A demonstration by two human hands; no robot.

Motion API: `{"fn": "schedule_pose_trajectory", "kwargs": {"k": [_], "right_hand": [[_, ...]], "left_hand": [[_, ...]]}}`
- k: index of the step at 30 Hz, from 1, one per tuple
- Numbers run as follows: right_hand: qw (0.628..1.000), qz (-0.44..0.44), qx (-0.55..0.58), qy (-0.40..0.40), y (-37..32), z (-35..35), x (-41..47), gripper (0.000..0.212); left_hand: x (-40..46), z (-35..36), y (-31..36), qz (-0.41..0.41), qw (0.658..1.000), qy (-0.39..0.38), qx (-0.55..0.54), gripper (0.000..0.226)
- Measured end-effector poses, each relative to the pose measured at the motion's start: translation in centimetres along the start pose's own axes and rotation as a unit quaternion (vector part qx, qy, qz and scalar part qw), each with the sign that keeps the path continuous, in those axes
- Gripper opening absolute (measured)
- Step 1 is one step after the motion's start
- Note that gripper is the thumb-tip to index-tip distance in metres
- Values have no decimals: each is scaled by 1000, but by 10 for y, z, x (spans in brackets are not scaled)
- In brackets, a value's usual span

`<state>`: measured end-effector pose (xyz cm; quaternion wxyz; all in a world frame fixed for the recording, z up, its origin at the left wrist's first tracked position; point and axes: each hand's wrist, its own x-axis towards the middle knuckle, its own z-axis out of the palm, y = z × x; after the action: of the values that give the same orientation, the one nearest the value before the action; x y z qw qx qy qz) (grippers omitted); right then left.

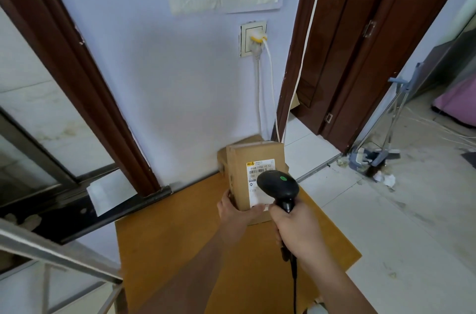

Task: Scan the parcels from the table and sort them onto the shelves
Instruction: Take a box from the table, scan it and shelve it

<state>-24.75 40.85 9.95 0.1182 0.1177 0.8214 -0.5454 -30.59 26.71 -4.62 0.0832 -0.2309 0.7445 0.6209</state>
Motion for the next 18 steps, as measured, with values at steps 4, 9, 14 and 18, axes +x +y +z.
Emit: {"fn": "schedule_pose_trajectory", "kwargs": {"k": [4, 9, 14, 18], "right_hand": [[1000, -21, -7, -8, -1, 3, -35, 9], [997, -55, -42, -33, -4, 0, -71, 17], [992, -79, -55, -86, -6, -12, -106, 14], [980, -124, -79, -131, -1, -22, -135, 13]], "left_hand": [[-23, -14, -8, 1, 1000, 4, -15, 129], [-58, -34, -11, -2, 1000, 22, -19, 129], [-101, -59, -19, 18, 998, 39, -38, 130], [-147, -71, -26, 22, 994, 54, -92, 146]]}}
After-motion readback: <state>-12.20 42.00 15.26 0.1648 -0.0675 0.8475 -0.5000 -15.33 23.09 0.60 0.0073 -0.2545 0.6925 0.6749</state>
